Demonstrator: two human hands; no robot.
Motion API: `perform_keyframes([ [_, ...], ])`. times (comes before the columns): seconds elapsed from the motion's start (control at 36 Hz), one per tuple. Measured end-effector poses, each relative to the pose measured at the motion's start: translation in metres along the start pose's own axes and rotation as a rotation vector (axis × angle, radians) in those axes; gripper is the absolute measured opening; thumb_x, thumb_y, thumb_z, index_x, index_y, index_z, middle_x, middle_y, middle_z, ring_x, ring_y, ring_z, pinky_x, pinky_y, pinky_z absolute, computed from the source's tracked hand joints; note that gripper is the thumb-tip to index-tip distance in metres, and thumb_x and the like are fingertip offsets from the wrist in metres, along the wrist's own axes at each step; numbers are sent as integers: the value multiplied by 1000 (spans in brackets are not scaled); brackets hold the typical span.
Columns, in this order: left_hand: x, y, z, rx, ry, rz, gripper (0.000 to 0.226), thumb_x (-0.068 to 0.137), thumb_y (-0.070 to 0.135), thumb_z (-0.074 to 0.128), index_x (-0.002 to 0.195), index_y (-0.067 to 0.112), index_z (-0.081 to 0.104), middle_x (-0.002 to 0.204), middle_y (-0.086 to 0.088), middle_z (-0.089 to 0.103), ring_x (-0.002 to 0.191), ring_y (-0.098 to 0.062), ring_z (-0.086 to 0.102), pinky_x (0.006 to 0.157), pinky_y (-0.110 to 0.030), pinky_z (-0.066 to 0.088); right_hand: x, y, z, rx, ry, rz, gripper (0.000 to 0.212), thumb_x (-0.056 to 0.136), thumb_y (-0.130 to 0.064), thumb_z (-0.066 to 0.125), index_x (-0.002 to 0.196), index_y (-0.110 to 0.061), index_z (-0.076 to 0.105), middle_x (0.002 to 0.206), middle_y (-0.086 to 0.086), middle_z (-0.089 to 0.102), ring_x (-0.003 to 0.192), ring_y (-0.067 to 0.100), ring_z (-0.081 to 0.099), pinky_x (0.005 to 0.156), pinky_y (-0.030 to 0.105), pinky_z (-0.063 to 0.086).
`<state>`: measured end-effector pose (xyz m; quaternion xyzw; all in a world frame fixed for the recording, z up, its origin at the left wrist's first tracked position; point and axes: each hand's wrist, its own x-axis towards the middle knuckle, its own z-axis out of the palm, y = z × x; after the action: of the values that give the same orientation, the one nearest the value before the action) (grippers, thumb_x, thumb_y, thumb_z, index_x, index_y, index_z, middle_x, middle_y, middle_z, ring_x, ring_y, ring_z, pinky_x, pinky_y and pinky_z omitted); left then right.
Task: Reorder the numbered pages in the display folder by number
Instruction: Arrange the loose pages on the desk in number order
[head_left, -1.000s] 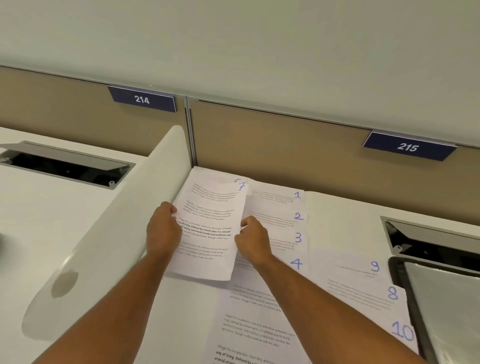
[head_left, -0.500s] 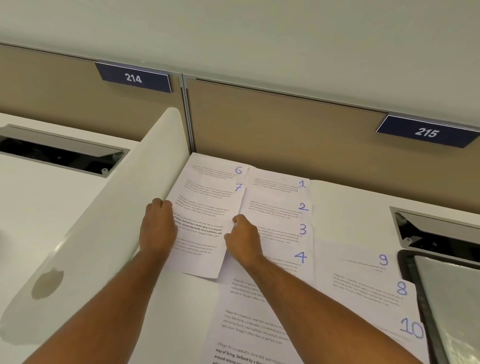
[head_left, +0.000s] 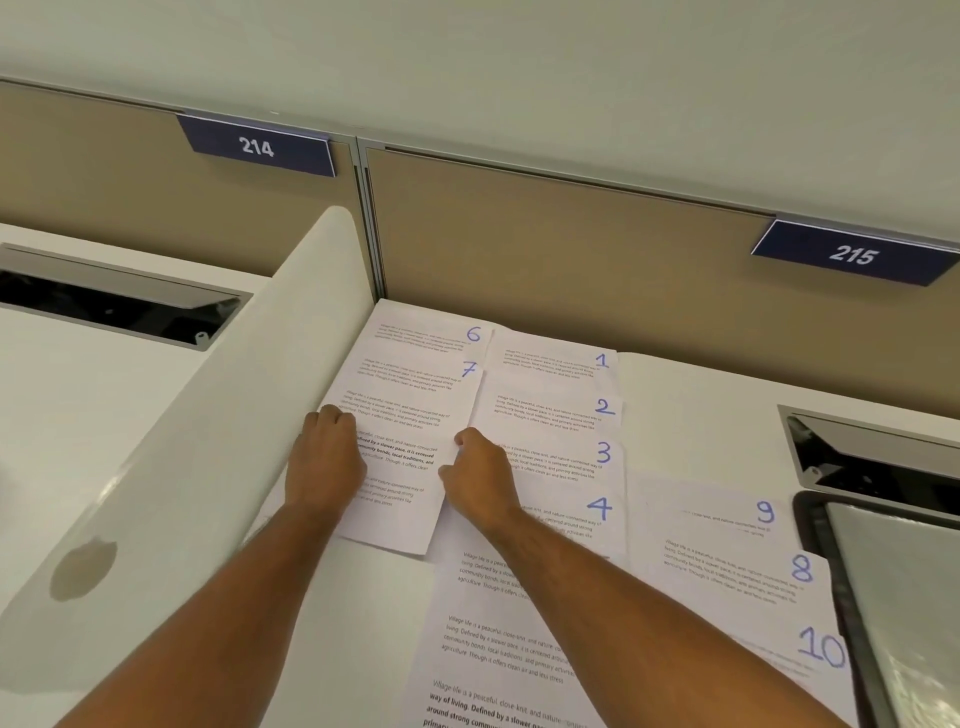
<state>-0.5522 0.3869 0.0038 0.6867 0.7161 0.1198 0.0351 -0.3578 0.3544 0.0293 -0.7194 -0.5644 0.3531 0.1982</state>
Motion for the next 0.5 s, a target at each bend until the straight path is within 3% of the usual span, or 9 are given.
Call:
perform_keyframes([
  [0.22,-1,1,2,-23,-5,7,26,71,-14,47,88,0,62,99,-17,61,95,-35,52,75,-43,50,-2,5,3,-117,10,-96,39,97,-16,63,136,-12,59,130,7,59,117,25,59,94,29,46],
  [0.5,-6,15,-1,-48,29,33,25,74,-14,48,89,-1,63,98,-17,62,93,-35,53,72,-44,50,-11,18,-12,-93,77,-103,34,100,-22,64,133,-14,61,131,5,56,109,24,64,89,26,49],
])
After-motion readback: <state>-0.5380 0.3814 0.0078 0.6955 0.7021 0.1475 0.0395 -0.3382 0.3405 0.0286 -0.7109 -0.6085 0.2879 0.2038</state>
